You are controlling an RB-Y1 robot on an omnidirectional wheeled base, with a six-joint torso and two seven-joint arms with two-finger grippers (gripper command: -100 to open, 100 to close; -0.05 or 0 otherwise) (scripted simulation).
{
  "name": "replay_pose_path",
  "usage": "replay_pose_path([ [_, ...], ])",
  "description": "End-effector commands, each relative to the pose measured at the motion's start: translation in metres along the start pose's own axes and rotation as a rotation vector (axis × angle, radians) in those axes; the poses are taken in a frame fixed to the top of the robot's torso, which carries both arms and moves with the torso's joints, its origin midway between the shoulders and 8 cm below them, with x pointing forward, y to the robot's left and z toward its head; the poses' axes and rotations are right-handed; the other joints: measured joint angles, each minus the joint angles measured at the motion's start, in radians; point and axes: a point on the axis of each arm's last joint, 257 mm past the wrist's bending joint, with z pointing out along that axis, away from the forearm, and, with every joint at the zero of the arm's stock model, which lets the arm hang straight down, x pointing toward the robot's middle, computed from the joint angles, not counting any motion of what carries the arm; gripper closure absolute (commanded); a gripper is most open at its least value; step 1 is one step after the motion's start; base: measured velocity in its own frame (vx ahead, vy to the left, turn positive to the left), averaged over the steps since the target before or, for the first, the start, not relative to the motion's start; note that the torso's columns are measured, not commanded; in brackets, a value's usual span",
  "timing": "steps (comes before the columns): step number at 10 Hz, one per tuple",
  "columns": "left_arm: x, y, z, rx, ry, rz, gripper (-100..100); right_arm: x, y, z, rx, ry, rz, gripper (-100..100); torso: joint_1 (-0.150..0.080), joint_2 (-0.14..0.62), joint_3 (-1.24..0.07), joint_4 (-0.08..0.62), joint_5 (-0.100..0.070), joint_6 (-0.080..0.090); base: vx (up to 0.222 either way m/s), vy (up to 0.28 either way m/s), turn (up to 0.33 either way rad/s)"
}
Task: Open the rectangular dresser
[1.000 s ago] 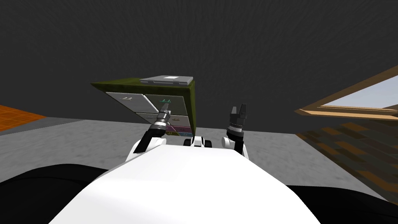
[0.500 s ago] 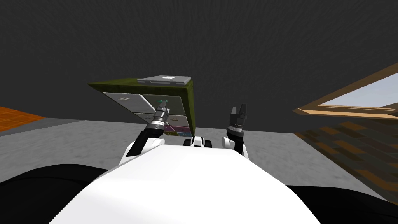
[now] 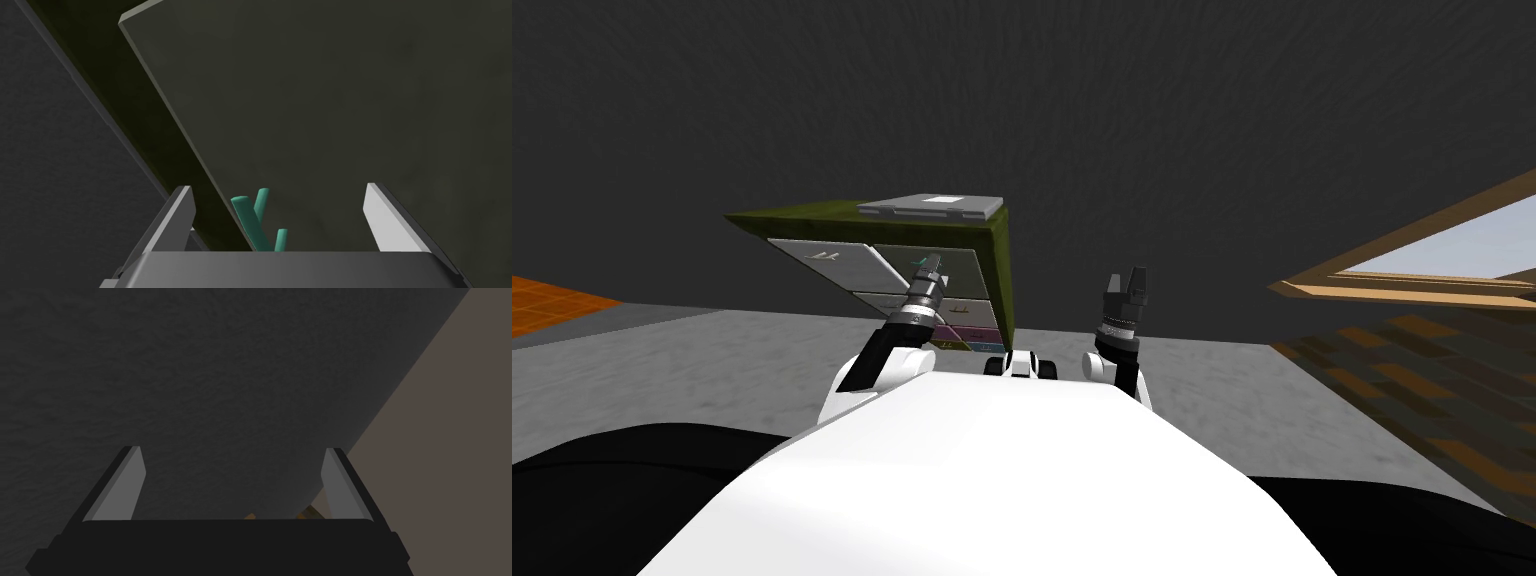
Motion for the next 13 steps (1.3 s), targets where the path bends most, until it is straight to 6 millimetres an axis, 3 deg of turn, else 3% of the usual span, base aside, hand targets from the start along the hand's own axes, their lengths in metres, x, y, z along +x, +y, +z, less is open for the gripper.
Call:
replay_pose_path([
  [1, 0.002, 0.004, -0.008, 0.000, 0.000, -0.001, 100, 0.000, 0.000, 0.000, 0.000, 0.000, 0.000, 0, 0.000, 0.002, 0.001, 0.001, 0.000, 0.000, -0.036, 0.007, 0.007],
  [3, 0.003, 0.007, -0.012, 0.000, 0.000, -0.002, 100, 0.000, 0.000, 0.000, 0.000, 0.000, 0.000, 0, 0.005, -0.008, -0.002, -0.009, 0.007, 0.001, -0.042, 0.005, 0.005],
  [4, 0.001, -0.004, -0.010, 0.027, -0.007, -0.003, 100, 0.000, 0.000, 0.000, 0.000, 0.000, 0.000, 0, 0.005, -0.012, -0.005, -0.011, 0.007, 0.002, -0.027, -0.002, 0.003],
  [13, 0.004, 0.005, 0.003, -0.027, 0.018, 0.000, 100, 0.000, 0.000, 0.000, 0.000, 0.000, 0.000, 0, 0.006, -0.010, -0.004, -0.009, 0.006, 0.000, -0.070, -0.002, 0.008],
])
